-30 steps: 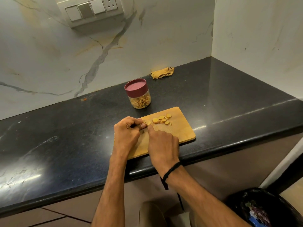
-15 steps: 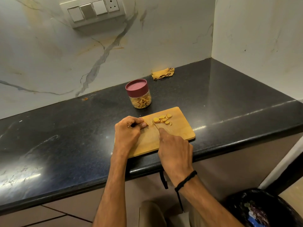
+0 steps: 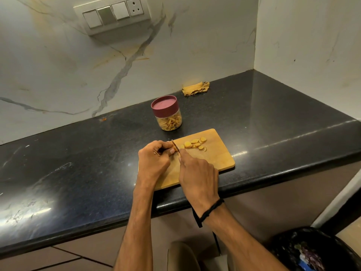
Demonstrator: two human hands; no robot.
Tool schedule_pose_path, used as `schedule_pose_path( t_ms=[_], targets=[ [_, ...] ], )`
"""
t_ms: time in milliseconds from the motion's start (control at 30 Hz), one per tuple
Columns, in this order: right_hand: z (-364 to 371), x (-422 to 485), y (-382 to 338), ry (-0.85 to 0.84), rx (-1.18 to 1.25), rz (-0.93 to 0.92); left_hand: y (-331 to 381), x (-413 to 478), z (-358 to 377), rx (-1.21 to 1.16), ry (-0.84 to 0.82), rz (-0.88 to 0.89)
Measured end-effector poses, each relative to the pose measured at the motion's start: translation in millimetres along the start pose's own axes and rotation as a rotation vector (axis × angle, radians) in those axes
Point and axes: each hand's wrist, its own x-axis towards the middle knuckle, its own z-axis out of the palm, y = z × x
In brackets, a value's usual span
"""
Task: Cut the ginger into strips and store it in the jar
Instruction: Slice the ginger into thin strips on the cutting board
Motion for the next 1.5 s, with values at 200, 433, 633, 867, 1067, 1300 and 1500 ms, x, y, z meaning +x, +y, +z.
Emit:
schedule_pose_path(
  t_ms=[200, 433, 633, 867, 1067, 1300, 1500],
  targets=[
    [3, 4, 0, -0.005, -0.030, -0.013, 0, 1, 0, 0.006, 0.001, -0.012],
    [2, 8, 0, -0.010, -0.074, -0.035, -1, 0, -1, -0.006, 0.005, -0.010],
    [3, 24, -7, -0.035, -0.084, -0.019, -2, 1, 1, -0.005, 0.030, 0.014],
    [2, 0, -7, -0.123, -0.235, -0.036, -1, 1, 1, -0.010, 0.019, -0.011],
    [-1, -3, -9, -0.141, -0.245, -0.009, 1, 1, 0, -0.011, 0.023, -0.030],
    [-4, -12, -6, -0.129, -0.200, 0.038, 1, 2, 0, 0.007, 0.023, -0.030],
    [-5, -11, 3, -0.073, -0.121, 0.074, 1, 2, -1, 0.000, 0.011, -0.031]
  ],
)
